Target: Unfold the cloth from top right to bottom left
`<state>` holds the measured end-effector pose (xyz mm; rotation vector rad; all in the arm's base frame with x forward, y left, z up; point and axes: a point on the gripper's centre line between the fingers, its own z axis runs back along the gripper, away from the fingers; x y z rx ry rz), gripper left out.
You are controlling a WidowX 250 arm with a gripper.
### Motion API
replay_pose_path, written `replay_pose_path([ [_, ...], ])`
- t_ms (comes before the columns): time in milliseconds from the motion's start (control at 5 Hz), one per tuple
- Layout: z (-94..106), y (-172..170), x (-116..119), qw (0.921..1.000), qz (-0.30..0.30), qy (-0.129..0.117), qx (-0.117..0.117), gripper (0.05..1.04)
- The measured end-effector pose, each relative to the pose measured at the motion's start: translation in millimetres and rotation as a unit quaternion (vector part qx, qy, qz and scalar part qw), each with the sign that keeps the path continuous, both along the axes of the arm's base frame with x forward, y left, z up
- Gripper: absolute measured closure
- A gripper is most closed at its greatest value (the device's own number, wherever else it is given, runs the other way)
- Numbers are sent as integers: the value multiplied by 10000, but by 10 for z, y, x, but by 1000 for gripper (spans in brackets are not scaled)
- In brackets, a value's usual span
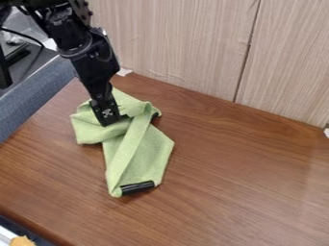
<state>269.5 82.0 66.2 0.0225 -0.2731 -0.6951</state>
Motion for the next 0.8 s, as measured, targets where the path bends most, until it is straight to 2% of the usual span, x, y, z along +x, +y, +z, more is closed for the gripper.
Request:
replay_pose_path([
  [200, -161, 50, 119, 9996, -197, 186, -15, 83],
  [400, -277, 11, 262, 9988, -428, 248, -22, 83],
  [600, -389, -41, 382, 9975, -643, 304, -53, 134],
  [800, -403, -91, 422, 9973, -699, 238, -38, 392],
])
